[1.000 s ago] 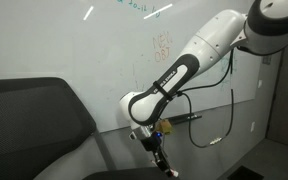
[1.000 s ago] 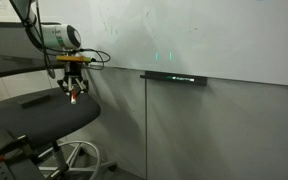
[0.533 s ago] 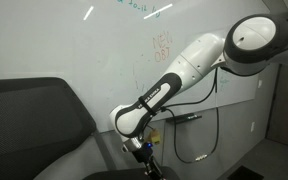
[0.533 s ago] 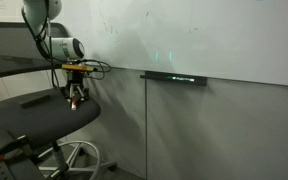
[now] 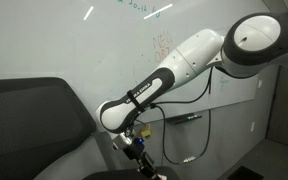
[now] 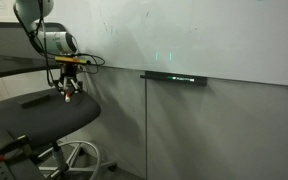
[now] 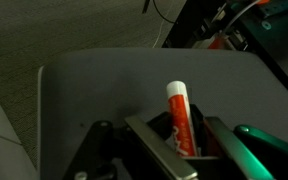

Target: Use the red marker to write on the whiteboard.

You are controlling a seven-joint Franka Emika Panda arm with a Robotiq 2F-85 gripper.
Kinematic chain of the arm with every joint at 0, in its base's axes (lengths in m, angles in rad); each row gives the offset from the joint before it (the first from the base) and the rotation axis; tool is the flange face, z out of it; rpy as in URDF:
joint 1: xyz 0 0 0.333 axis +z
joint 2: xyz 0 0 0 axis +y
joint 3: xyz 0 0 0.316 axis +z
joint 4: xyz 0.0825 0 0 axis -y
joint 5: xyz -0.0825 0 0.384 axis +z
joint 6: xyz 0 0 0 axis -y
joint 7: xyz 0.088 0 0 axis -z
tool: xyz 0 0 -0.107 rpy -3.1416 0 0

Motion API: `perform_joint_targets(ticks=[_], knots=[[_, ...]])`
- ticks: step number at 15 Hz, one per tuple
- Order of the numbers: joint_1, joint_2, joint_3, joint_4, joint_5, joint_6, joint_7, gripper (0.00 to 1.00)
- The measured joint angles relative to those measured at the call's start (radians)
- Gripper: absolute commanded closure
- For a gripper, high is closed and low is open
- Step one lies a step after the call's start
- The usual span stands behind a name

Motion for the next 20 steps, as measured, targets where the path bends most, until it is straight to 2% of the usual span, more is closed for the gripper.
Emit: perform_joint_targets(ticks=[6, 7, 8, 9, 12, 20], knots=[[0.0, 0.037, 0.009, 0.047, 0.032, -0.024, -0.003, 0.94], [0.0, 0.043, 0.011, 0.055, 0.032, -0.023, -0.005, 0.79], [0.001, 0.049, 0.012, 0.062, 0.032, -0.022, -0.006, 0.51], [0.001, 0.054, 0.011, 0.067, 0.032, -0.023, -0.005, 0.74], [0.001, 0.062, 0.005, 0.078, 0.032, -0.025, 0.006, 0.52], [0.001, 0.066, 0.004, 0.082, 0.032, -0.025, 0.011, 0.51]])
